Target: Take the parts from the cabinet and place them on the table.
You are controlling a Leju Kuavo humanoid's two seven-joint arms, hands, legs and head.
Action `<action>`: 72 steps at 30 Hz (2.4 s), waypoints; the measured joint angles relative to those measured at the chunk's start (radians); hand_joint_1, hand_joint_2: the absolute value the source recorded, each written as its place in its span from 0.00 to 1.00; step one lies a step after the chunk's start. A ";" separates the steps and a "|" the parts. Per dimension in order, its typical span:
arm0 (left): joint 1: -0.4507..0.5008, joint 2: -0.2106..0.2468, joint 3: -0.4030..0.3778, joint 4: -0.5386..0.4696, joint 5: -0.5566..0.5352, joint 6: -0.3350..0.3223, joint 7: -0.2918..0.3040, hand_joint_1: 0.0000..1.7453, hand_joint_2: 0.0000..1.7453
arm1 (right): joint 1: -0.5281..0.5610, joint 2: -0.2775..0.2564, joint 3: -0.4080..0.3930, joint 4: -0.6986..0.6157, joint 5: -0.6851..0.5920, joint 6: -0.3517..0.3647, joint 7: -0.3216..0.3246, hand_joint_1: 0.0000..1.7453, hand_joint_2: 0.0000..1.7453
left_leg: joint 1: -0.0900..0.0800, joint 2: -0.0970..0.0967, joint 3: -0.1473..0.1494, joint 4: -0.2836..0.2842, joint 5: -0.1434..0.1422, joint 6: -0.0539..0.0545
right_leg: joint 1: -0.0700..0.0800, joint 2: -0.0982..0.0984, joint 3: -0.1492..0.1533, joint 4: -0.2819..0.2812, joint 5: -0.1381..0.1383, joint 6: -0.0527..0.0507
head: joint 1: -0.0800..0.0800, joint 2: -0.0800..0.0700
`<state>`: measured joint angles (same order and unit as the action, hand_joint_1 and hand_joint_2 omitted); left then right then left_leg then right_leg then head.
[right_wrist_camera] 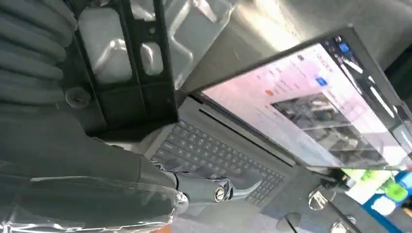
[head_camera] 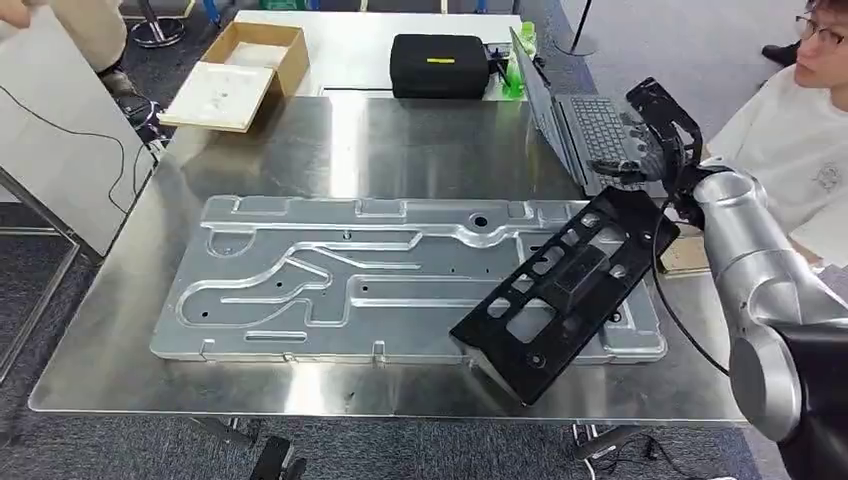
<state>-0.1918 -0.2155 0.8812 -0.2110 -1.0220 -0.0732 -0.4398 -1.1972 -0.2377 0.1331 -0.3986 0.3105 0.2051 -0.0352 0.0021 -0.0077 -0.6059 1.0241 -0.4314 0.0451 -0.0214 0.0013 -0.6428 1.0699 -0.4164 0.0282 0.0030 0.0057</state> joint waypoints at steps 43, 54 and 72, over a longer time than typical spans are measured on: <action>0.016 -0.010 -0.003 0.000 -0.007 0.034 0.001 0.00 0.00 | 0.693 0.183 0.249 -1.113 0.376 -0.692 -0.364 0.00 0.00 | 0.009 0.000 -0.123 0.269 -0.116 -0.057 | 0.006 -0.036 0.040 -0.038 -0.038 -0.049 | -0.003 0.000; 0.007 -0.016 -0.008 0.000 -0.010 0.030 0.000 0.00 0.00 | 0.689 0.183 0.249 -1.122 0.376 -0.691 -0.364 0.00 0.00 | -0.008 0.037 0.002 -0.001 -0.009 -0.018 | 0.018 -0.095 0.053 -0.040 -0.045 -0.019 | -0.002 0.000; 0.000 -0.036 -0.008 0.000 -0.003 0.031 0.002 0.00 0.00 | 0.614 0.171 0.249 -1.120 0.398 -0.661 -0.339 0.00 0.00 | 0.008 -0.003 -0.129 0.252 -0.124 -0.053 | 0.002 -0.020 0.049 -0.047 -0.035 -0.047 | -0.007 0.000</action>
<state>-0.1914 -0.2514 0.8736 -0.2110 -1.0250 -0.0427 -0.4379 -0.5832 -0.0664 0.3826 -1.5190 0.7088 -0.4562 -0.3738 0.0099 -0.0106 -0.7353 1.2763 -0.5556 -0.0074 -0.0195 -0.0191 -0.5943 1.0225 -0.4513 -0.0190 -0.0042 0.0057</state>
